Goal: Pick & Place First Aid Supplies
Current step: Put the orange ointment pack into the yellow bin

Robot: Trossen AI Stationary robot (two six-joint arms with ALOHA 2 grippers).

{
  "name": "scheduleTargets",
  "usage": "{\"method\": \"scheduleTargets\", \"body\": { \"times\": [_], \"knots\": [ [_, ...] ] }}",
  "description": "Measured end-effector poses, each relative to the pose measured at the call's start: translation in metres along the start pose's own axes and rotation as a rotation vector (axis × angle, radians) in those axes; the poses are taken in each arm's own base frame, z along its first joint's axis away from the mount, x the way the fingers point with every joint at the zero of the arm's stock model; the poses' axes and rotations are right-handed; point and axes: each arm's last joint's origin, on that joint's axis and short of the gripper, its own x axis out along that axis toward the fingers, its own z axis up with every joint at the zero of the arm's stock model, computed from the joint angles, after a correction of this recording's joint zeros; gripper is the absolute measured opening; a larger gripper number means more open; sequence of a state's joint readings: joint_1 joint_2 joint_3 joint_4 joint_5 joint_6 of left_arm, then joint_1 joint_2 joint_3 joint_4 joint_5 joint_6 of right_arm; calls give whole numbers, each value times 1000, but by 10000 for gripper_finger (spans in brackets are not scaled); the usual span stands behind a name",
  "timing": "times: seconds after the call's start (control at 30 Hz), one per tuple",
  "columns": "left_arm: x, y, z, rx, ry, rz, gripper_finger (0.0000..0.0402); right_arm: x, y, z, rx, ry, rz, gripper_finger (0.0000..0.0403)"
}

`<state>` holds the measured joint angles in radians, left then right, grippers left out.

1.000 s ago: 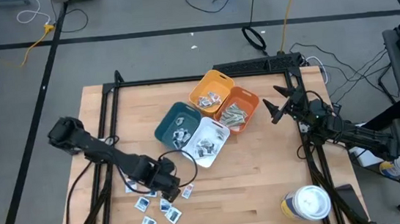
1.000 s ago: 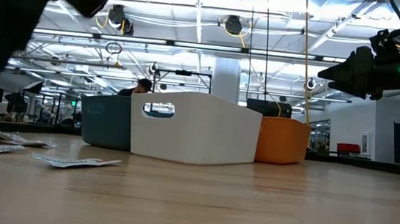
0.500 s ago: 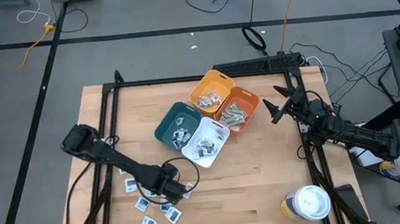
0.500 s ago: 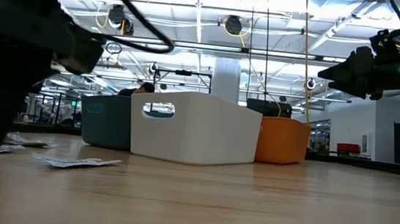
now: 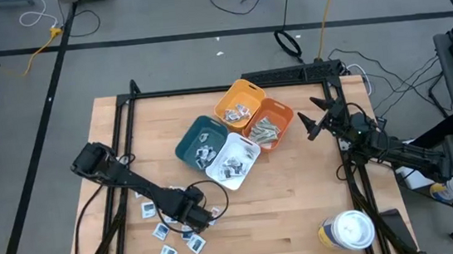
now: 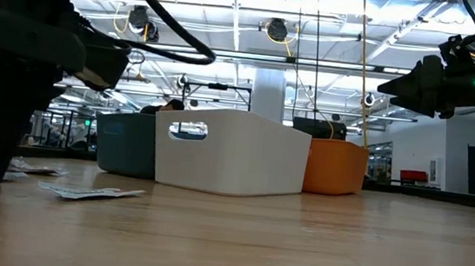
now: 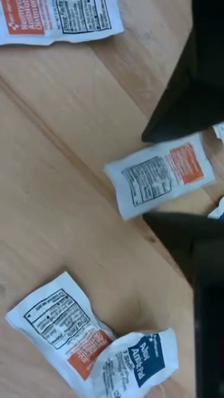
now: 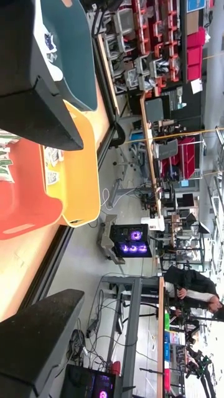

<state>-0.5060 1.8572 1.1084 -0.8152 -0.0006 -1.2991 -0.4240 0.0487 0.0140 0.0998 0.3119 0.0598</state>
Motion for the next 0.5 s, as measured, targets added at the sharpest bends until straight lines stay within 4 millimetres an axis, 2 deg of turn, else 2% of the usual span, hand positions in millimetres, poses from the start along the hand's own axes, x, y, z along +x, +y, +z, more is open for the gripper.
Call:
{"method": "scheduleTargets", "body": {
  "times": [0.33,0.5],
  "knots": [
    [1,0,0,25,3,-1,19,0,0,0,0,0,0,377],
    [-9,6,4,61,26,-17,7,0,0,0,0,0,0,377]
  ]
}}
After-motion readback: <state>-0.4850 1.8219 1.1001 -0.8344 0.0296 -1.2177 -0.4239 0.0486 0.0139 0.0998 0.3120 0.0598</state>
